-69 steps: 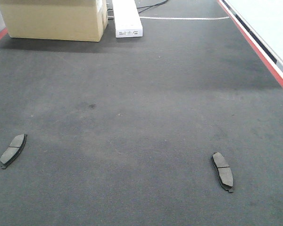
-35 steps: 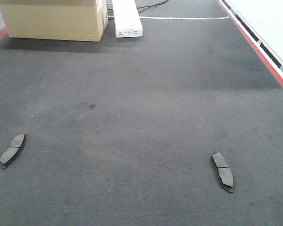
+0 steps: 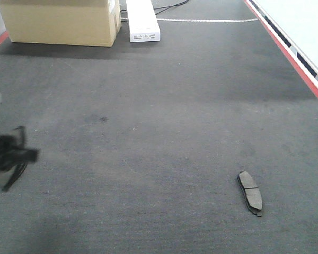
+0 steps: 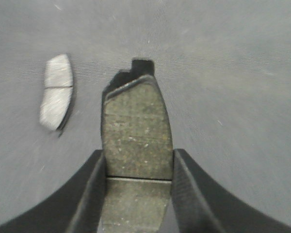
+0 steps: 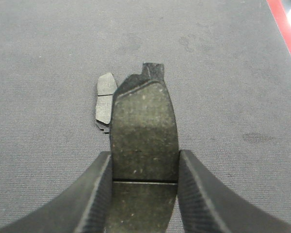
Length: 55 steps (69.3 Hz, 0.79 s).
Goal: Move and align brake pads A on conveyor
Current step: 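Lower the left gripper's brake pad beside the pad nearest it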
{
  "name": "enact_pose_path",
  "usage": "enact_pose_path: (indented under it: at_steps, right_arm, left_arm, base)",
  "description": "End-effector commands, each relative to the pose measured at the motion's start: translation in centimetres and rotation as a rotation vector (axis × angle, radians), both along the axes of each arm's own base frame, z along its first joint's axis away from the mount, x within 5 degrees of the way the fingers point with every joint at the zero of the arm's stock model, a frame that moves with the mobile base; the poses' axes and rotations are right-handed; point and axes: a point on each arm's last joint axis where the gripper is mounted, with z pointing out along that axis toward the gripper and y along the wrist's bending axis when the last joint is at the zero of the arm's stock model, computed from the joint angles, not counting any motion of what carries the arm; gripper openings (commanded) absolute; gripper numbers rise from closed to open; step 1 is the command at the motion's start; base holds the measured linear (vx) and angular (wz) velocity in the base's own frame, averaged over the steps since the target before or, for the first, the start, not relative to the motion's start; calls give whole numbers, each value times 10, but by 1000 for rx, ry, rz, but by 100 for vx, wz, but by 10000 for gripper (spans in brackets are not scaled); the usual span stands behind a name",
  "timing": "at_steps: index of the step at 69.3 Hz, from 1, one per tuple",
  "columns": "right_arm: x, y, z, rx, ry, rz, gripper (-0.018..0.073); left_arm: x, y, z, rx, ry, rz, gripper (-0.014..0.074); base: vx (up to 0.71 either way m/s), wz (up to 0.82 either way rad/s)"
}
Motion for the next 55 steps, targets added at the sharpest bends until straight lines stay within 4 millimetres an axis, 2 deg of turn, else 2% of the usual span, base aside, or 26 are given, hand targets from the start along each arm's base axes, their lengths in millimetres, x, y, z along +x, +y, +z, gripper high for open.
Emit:
enact_pose_path:
  at_steps: [1,12,17,23,36,55]
  right_arm:
    - [5,0,15,-8,-104,-1,-4]
    - [5,0,15,-8,-104,-1,-4]
    - [5,0,15,-8,-104,-1,-4]
    - [5,0,15,-8,-104,-1,-4]
    - [5,0,15,-8,-104,-1,-4]
    - [5,0,15,-8,-104,-1,-4]
  left_arm:
    - [39,-7,4,-15,-16,11,-6]
    - [91,-17,-26,27,163,13,-6]
    - [109,-20,-42,48,264,17,-6]
    - [125,-23,-52,63,335,21,-6]
    - [138,-25,-57,63,340,34,-6]
    - [138,-2,-57,45,373,136,-6]
  base:
    - [0,0]
    - [0,0]
    - [0,0]
    - [0,0]
    - [0,0]
    - [0,0]
